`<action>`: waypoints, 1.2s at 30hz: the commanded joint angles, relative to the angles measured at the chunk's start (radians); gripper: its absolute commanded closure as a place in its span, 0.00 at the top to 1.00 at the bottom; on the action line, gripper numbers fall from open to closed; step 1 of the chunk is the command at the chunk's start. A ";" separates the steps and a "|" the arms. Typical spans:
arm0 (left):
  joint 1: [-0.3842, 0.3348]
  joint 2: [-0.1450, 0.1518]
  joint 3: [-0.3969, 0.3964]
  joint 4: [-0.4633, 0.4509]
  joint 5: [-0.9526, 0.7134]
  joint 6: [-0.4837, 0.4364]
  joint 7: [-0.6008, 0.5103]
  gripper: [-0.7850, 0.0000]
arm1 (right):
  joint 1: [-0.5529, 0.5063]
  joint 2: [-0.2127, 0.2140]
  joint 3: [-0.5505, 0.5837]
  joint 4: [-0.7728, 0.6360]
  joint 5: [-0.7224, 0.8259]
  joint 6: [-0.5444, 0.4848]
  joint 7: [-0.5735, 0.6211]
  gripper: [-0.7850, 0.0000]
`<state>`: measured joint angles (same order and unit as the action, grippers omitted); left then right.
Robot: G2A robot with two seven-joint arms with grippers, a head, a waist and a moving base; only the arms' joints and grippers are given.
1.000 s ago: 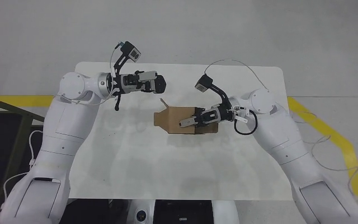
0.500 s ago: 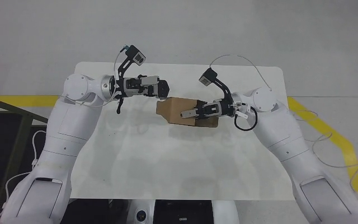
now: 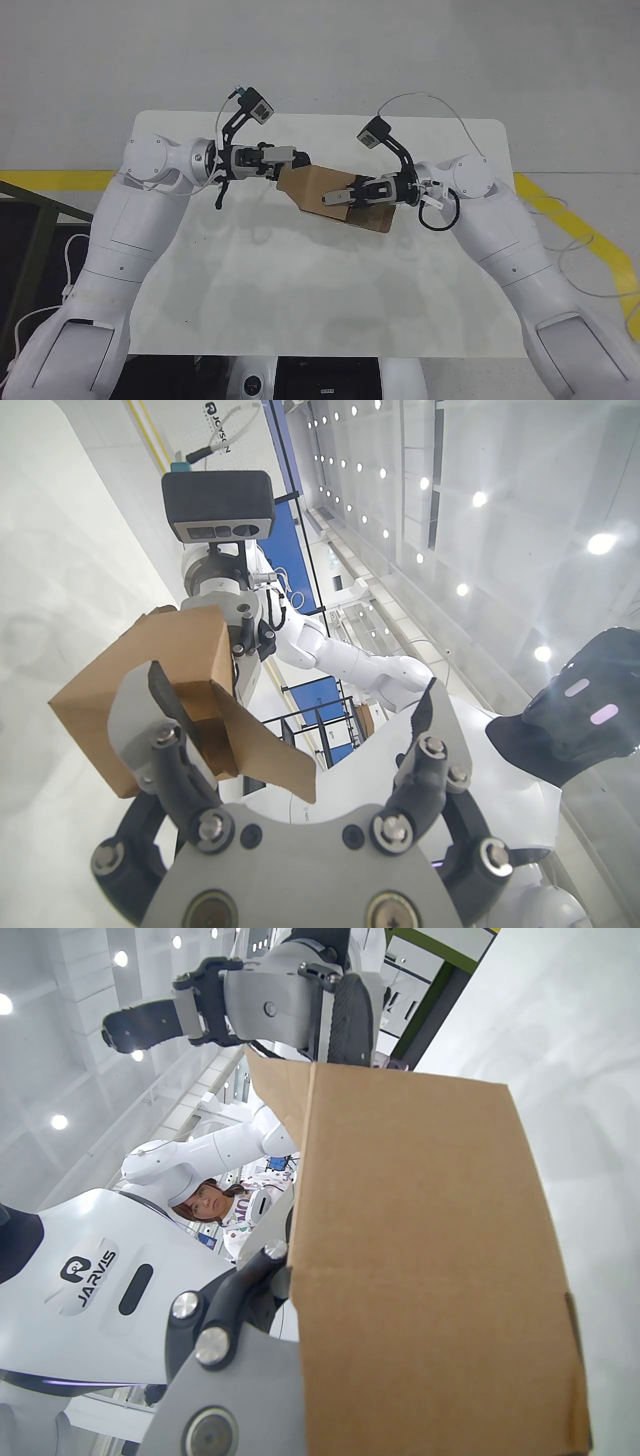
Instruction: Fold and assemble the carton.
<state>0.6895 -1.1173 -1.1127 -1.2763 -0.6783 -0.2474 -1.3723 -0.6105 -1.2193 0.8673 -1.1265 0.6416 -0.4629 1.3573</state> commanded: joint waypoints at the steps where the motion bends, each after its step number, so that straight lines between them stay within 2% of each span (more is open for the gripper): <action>1: -0.002 -0.002 0.005 0.002 -0.001 -0.002 0.000 1.00 | 0.001 -0.001 -0.002 0.001 0.001 0.000 0.000 0.00; 11: -0.008 -0.002 -0.004 0.008 0.000 -0.002 0.006 1.00 | 0.000 0.001 0.005 0.004 0.007 -0.006 -0.006 0.00; 20: 0.004 0.018 -0.087 0.017 0.022 -0.017 0.024 1.00 | -0.007 0.013 0.035 0.026 -0.012 -0.012 -0.012 0.00; 30: 0.027 0.036 -0.161 -0.074 0.010 -0.010 0.031 1.00 | -0.001 0.016 0.035 0.057 -0.105 0.018 -0.044 0.00; 36: 0.031 0.034 -0.132 -0.130 0.010 0.006 0.022 1.00 | 0.001 0.009 0.023 0.045 -0.130 0.038 -0.068 0.00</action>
<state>0.7220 -1.0823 -1.2548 -1.4020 -0.6746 -0.2438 -1.3489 -0.6100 -1.2089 0.8911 -1.0805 0.5126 -0.4263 1.2919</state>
